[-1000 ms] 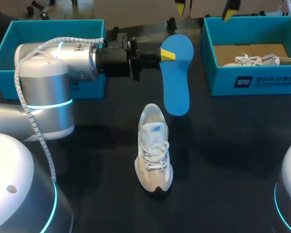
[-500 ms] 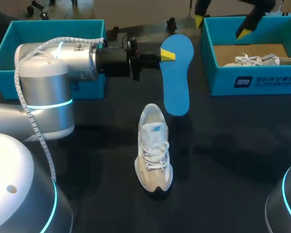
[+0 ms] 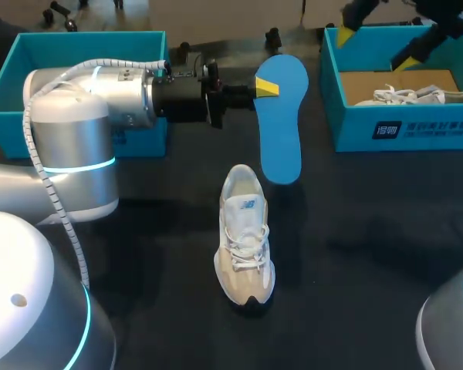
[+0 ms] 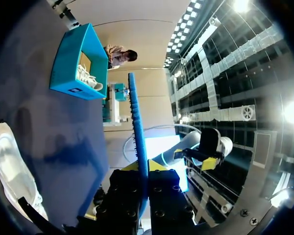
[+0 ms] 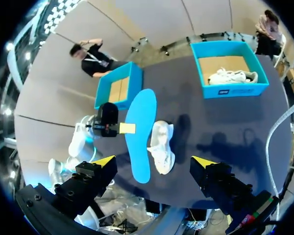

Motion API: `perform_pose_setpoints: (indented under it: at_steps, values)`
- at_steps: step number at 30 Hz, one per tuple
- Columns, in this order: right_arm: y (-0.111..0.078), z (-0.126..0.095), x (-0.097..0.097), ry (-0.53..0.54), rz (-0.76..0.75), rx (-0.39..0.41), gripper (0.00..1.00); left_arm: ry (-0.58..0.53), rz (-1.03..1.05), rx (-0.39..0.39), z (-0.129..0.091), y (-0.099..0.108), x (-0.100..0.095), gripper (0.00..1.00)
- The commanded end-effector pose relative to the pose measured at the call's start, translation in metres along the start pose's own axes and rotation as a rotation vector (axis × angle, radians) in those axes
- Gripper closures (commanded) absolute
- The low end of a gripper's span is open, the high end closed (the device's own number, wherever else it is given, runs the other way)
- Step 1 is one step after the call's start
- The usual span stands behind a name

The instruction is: Take the shoe out of the shoebox, open the shoe tongue, remove and reinsert the insole, then place the shoe into the shoebox

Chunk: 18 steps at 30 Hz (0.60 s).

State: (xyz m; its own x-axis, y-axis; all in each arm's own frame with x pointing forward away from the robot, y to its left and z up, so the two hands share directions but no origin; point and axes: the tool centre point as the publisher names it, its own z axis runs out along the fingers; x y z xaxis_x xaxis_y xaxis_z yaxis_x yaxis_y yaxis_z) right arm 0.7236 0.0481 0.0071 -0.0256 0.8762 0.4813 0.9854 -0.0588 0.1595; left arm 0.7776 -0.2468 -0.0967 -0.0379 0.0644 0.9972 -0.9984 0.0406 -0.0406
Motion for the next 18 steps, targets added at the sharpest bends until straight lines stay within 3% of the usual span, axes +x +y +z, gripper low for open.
perform_pose_setpoints:
  at_steps: [1, 18]
  values:
    - [0.009, 0.006, -0.008, 0.330, -0.013, 0.026, 0.00, 0.001, 0.001, 0.000, 0.001, -0.001, -0.001, 1.00]
    - [0.004, 0.033, -0.031, 0.530, -0.009, -0.006, 0.00, 0.001, 0.001, 0.000, 0.001, -0.001, -0.001, 1.00]
